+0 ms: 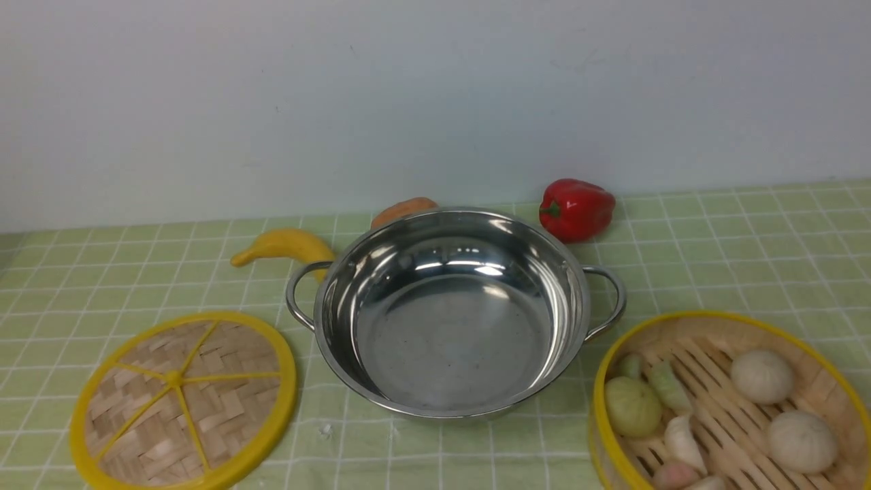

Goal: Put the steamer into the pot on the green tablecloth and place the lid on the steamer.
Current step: 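Reach for and grasp the rim of the bamboo steamer holding the buns with the right gripper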

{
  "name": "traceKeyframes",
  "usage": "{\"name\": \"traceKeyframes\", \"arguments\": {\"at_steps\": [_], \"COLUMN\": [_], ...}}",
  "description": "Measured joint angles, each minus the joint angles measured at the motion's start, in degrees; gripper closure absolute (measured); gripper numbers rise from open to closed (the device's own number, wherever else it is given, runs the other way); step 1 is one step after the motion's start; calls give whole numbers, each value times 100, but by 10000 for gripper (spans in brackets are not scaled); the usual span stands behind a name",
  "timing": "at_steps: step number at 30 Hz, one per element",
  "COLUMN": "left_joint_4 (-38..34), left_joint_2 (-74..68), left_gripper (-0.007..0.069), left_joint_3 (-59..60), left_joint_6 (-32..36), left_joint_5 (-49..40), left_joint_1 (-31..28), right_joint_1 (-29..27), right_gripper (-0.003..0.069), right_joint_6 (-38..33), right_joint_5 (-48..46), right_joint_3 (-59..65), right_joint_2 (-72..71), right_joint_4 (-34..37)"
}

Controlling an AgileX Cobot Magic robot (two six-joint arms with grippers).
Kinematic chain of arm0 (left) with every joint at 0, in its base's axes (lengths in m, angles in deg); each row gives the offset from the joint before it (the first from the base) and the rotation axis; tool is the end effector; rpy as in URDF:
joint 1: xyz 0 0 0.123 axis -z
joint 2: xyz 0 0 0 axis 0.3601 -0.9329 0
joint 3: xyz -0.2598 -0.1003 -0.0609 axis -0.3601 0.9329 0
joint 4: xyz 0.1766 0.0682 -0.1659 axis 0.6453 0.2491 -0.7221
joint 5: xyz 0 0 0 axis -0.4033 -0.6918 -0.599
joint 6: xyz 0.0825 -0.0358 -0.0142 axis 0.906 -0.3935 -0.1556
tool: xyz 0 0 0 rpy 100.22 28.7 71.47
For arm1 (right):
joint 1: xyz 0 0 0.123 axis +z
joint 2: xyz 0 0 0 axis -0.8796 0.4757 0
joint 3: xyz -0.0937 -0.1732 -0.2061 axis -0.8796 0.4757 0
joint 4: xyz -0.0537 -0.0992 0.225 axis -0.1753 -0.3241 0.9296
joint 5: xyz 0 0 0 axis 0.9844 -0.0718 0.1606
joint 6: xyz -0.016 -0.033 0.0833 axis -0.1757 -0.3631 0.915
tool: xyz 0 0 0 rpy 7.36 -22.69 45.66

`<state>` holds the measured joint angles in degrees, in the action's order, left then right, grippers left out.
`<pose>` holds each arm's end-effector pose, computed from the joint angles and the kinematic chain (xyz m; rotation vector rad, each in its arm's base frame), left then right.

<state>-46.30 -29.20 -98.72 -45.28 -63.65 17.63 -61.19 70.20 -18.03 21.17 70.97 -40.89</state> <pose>0.0371 0.0062 0.3456 -0.1728 1.3308 -0.0413 0.0606 -0.0059 0.3531 0.2486 1.4764 0.1670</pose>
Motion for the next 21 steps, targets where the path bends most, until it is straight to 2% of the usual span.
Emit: {"name": "traceKeyframes", "arguments": {"at_steps": [4, 6, 7, 8, 12, 21], "left_joint_4": [-540, -665, -671, -715, -820, -1768], "left_joint_2": [-789, -1088, -1123, -1470, -1941, -2534], "left_gripper": [382, 382, 382, 382, 382, 382], "left_joint_3": [-140, -140, -140, -147, -153, -153], "left_joint_6": [-17, -17, -17, -17, -17, 21], "left_joint_5": [-1694, -2097, -2097, -2286, -2488, -2928], "left_joint_1": [0, 0, 0, 0, 0, 0], "right_joint_1": [0, 0, 0, 0, 0, 0], "right_gripper": [417, 417, 417, 417, 417, 417], "right_joint_6": [4, 7, 7, 7, -147, -1585], "right_joint_5": [-1622, -2165, -2225, -2807, -3479, -3876], "right_joint_3": [-447, -514, -510, -526, -526, -543], "right_joint_2": [884, 1193, 1193, 1491, 1919, 3083], "right_joint_4": [277, 478, 506, 832, 1266, 2147]}}
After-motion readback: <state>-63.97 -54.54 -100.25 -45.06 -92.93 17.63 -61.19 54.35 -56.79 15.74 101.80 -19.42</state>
